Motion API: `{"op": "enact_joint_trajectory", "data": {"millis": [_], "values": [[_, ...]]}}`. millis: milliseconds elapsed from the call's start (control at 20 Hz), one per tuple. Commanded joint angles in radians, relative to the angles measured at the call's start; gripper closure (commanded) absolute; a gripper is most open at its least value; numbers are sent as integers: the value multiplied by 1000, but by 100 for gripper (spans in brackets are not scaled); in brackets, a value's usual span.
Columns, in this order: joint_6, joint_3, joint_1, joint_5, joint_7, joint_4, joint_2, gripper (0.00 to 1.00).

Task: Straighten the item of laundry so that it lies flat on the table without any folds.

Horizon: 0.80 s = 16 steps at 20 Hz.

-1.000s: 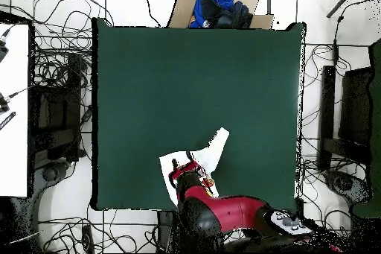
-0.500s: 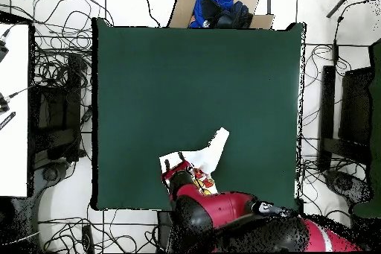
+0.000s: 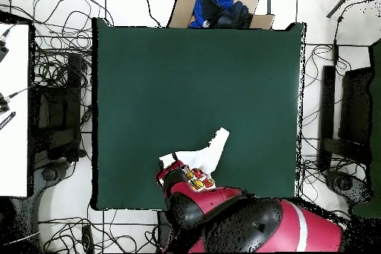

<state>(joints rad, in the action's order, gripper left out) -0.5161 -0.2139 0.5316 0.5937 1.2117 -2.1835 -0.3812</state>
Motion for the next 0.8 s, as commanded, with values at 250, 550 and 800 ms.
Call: {"op": "enact_joint_trajectory", "data": {"millis": [250, 550, 800], "values": [[-34, 92, -72, -103, 192, 193, 73, 0], [-10, 129, -104, -128, 190, 208, 87, 0], [2, 123, -99, -118, 196, 218, 102, 0]]}}
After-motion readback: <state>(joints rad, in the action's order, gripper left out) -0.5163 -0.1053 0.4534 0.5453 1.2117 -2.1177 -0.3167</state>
